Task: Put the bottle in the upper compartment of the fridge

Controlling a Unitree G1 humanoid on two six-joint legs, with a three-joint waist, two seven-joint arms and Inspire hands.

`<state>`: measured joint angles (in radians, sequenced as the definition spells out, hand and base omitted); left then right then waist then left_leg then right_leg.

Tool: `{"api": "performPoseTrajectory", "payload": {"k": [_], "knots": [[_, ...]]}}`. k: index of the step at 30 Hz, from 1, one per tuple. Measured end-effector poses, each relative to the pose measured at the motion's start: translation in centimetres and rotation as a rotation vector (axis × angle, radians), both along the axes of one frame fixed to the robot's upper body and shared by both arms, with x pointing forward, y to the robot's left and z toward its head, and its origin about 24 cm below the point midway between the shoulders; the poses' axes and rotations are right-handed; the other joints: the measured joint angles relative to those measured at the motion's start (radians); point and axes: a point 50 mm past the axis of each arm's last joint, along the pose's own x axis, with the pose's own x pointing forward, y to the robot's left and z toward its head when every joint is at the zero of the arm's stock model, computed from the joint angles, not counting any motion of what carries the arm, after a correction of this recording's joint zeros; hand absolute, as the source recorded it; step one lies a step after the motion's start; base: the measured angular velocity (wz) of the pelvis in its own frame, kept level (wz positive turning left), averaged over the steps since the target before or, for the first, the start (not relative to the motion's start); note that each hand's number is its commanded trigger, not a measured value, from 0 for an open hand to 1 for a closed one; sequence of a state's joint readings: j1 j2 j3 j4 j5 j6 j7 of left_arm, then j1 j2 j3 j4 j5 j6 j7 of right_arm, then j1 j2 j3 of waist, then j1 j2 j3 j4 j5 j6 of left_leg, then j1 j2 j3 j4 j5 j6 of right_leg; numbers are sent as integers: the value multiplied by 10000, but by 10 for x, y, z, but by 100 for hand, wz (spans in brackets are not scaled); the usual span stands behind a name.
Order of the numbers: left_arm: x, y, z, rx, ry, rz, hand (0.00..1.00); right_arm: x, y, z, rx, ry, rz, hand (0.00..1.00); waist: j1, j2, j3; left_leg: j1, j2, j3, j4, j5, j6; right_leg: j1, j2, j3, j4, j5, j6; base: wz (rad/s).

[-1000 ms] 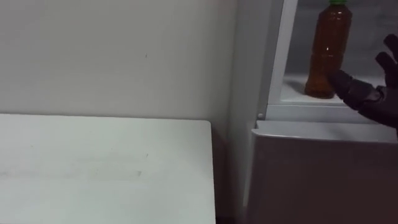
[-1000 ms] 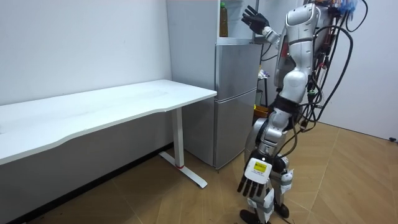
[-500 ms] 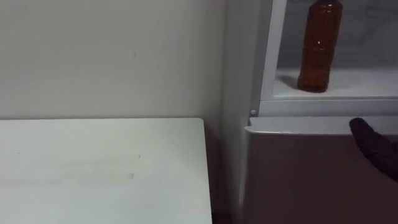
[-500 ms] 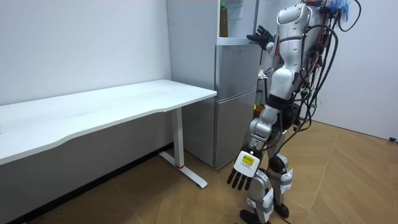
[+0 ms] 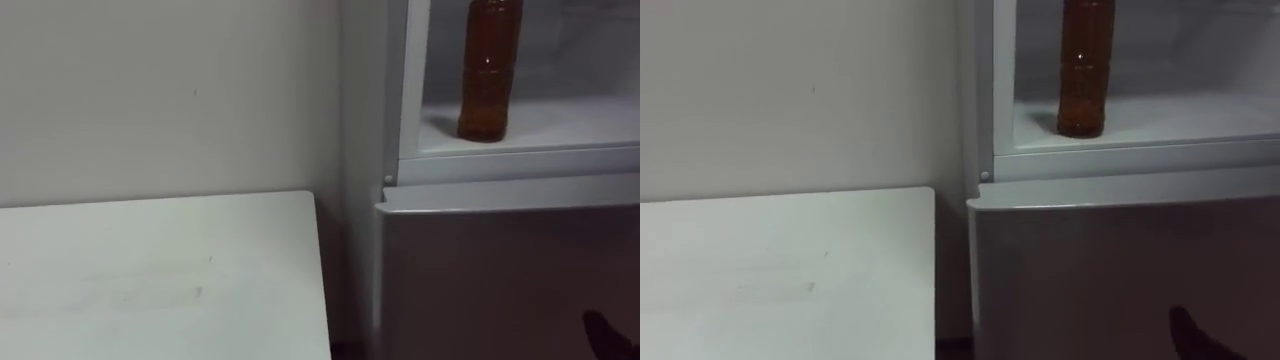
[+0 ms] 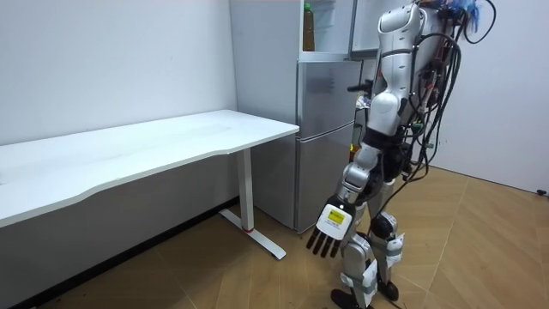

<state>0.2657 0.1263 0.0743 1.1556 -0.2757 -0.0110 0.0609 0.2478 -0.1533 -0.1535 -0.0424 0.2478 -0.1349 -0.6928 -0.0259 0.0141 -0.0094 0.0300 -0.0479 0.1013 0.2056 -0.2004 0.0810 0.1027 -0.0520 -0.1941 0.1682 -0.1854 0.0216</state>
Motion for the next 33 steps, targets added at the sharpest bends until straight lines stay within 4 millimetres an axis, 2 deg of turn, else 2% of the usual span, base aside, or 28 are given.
{"api": "performPoseTrajectory", "payload": {"k": [3,7,10,16,19,21,24,27,33], "knots": [[3,0,0,-66,-100,30,0,-13,-5,-28,239,1357,-369,0,-3,48,7,-7,-4,1,-28,1,0,-49,-1,21,-2,-18,12,0],[2,-1,0,-204,-77,31,0,-24,-8,-45,362,2219,-642,0,-5,49,1,-1,-7,18,-88,3,-4,-106,3,27,1,-55,3,0],[3,-1,0,-271,-136,40,0,-33,-10,-60,485,3022,-893,0,0,-28,2,3,-7,56,-86,2,-8,-99,4,25,-3,-77,7,0],[4,0,0,-283,-203,330,0,-49,-3,-89,759,4677,-615,0,21,-43,24,5,-3,46,-88,-21,-8,-65,3,31,-26,-84,17,0],[6,-1,0,-288,-280,360,0,-66,-3,-110,796,5945,-616,0,25,-47,39,121,-2,18,-115,-22,-10,24,1,-10,-10,-84,17,2],[6,0,0,-278,-297,352,0,-85,-2,-129,1001,7152,-549,0,22,-50,37,172,-6,17,-187,-29,-18,97,-2,-5,-19,-93,18,0],[11,-1,0,-338,-435,286,0,-105,-1,-145,1165,8382,-255,0,55,-14,68,147,-11,37,-162,-28,-18,70,-13,23,-11,-126,10,-2],[17,-3,0,-454,-553,57,0,-114,5,-155,1482,9029,474,0,61,-12,78,103,-13,38,-150,-23,-20,-5,-9,59,-8,-149,11,0],[20,-3,0,-596,-667,-63,0,-113,18,-162,1584,9557,2467,0,78,-6,84,-15,-9,35,-150,-23,-21,-105,-3,22,-12,-150,8,1]]}}
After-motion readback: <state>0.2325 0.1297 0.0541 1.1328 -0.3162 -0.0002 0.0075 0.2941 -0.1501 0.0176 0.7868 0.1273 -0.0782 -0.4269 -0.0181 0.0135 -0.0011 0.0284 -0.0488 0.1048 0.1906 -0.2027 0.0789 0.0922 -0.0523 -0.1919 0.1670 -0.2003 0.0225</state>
